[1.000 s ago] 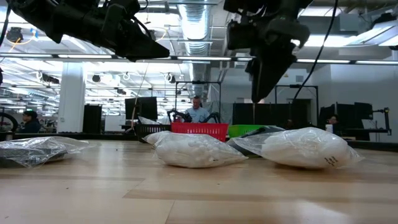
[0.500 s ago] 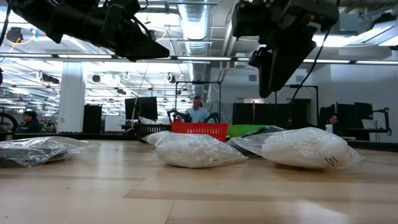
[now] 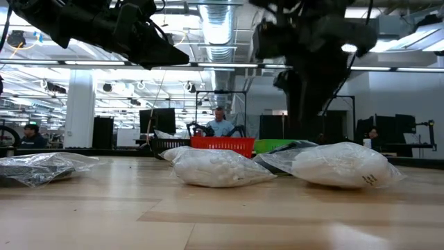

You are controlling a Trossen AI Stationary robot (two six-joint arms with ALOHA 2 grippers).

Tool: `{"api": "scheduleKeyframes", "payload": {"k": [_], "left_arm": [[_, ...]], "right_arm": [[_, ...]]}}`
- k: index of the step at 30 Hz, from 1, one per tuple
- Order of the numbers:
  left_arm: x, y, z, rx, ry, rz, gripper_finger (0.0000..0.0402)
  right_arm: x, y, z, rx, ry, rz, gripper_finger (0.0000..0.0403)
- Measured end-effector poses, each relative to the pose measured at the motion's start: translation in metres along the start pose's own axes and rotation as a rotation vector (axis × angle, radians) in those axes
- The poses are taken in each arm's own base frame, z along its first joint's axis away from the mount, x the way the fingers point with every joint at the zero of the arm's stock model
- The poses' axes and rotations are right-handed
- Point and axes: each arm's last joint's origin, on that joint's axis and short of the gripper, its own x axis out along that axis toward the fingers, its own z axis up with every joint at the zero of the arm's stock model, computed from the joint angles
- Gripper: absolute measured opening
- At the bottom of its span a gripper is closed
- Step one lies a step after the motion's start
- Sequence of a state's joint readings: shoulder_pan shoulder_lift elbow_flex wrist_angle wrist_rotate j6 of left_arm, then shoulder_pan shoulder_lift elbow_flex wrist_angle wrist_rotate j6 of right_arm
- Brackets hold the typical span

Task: Pick & Place Travel size toiletries
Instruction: Put the black deodorant into the yellow bin

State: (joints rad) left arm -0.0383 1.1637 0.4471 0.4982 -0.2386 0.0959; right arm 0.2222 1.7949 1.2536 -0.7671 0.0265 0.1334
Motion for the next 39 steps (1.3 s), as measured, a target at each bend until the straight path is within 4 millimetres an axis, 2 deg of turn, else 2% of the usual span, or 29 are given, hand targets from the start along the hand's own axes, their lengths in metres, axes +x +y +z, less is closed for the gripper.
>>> {"api": "scheduleKeyframes", "payload": {"k": [4,10,18,26,39], "left_arm": [[0.000,0.000,0.000,0.000,0.000,0.000,0.0054],[0.000,0.000,0.000,0.000,0.000,0.000,0.0054],[0.000,0.000,0.000,-0.001,0.001,0.000,0.0054],[0.000,0.000,0.000,0.000,0.001,0.000,0.0054],[0.000,0.000,0.000,0.000,0.001,0.000,0.0054]], "right_arm": [[0.010,0.000,0.000,-0.013,0.030,-0.004,0.0182],[0.013,-0.001,0.001,-0.011,0.029,-0.005,0.0186],[0.021,-0.003,0.000,-0.005,0.054,-0.014,0.0212],[0.021,-0.002,0.001,-0.001,0.044,-0.012,0.0239],[0.026,0.000,0.001,0.017,0.055,-0.011,0.0240]]}}
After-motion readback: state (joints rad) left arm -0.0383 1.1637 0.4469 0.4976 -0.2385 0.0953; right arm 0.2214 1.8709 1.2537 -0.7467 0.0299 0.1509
